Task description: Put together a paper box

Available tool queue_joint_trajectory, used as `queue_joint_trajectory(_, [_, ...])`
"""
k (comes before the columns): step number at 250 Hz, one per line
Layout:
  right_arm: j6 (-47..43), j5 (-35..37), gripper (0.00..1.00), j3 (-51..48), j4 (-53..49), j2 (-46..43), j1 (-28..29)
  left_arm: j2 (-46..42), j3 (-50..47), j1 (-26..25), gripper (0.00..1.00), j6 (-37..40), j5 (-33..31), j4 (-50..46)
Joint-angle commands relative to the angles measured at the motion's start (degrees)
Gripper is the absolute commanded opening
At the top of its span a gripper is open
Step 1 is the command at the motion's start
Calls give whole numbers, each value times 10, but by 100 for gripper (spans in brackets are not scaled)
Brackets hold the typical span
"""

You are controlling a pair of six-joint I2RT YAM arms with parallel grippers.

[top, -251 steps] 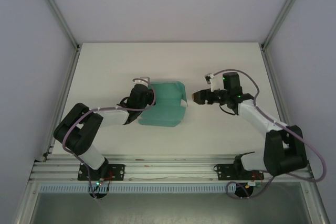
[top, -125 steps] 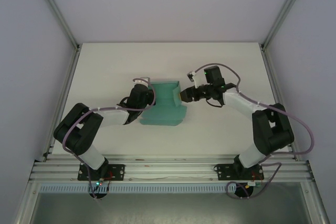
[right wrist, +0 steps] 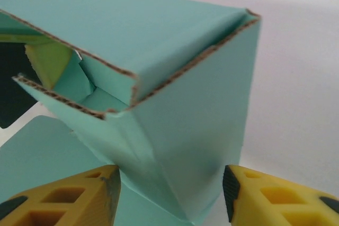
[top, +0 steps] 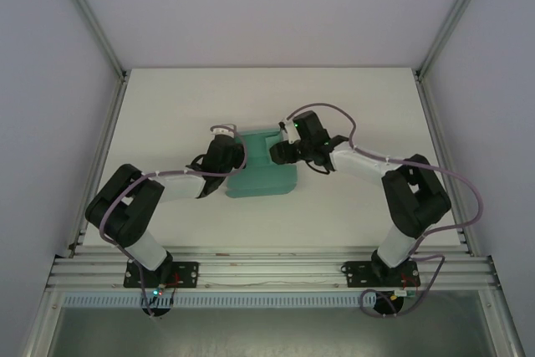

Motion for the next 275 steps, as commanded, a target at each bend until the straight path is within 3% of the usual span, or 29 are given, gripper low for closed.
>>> queue_joint_trajectory(1, [23,56,48,12,35,5,2,1,15,-6,0,-7,4,6])
queue_joint_trajectory(60, [25,129,51,42,22,65,3,7,18,-13,0,4,13,7])
queue_joint_trajectory(133, [7,123,48,36,74,104,3,28,34,-20,0,11,10,-14])
queue_joint_trajectory(167, [3,145,29,42,66,107,3,33,40,-22,0,12,2,-23])
queue_joint_trajectory(194, [7,185,24,44,51,101,4,30,42,-24,0,9,-13,-33])
queue_joint_trajectory(246, [41,315,23,51,-17,97,4,28,51,-26,0,-3,-44,-58])
queue_joint_trajectory(275, [45,320,29,57,-48,96,4,30,56,-26,0,-7,-52,-66])
